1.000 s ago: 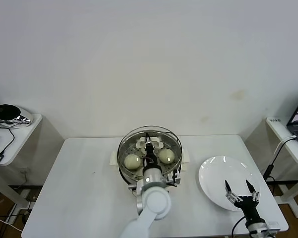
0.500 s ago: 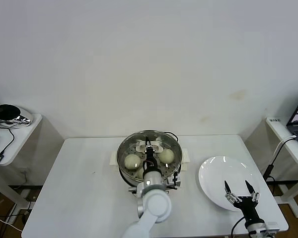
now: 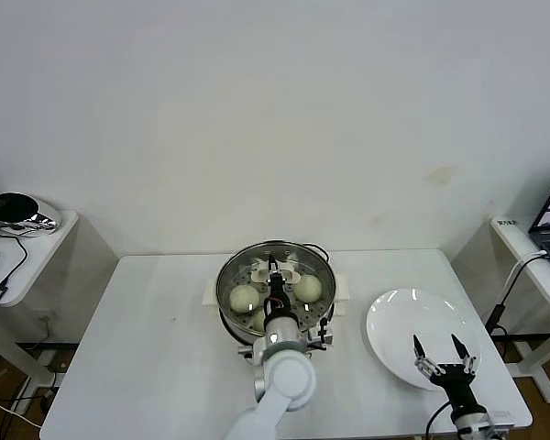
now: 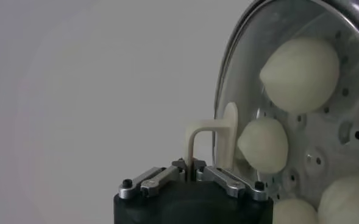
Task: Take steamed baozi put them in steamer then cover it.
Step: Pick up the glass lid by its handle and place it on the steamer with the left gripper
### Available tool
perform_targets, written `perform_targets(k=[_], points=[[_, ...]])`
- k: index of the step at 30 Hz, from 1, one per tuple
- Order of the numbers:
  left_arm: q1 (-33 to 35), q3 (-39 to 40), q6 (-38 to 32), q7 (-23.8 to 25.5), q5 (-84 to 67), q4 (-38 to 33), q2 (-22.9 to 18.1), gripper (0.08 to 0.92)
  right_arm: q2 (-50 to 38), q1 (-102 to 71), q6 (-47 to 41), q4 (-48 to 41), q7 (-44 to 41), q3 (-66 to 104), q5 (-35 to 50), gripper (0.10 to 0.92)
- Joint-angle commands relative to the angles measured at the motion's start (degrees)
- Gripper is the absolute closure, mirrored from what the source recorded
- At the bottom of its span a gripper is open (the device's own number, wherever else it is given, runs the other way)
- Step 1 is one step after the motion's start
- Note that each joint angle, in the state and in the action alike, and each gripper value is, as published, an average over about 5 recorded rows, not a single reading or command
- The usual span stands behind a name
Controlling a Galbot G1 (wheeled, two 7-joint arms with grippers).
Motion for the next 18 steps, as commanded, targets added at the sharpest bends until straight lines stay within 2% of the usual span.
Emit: perform_targets(k=[1,13,18], points=[[0.4,-0.1,2.5,-1.0,-0.9,0.2,0.0,0.870,0.0,0.0,0.1,-0.1,0.0,0.0,-0.2,0.203],[1.3,0.5,2.3,-0.9,-1.7,-1.7,0.2,0.868,0.0,-0.1,0.3,-0.2,0.0,-0.1,-0.2,0.203],[2.3,1.2,2.3,-0.2,-2.1,-4.3,0.3,0.778,0.1,-0.1,0.2,0.0,0.0,-0.2,-0.3,0.203]])
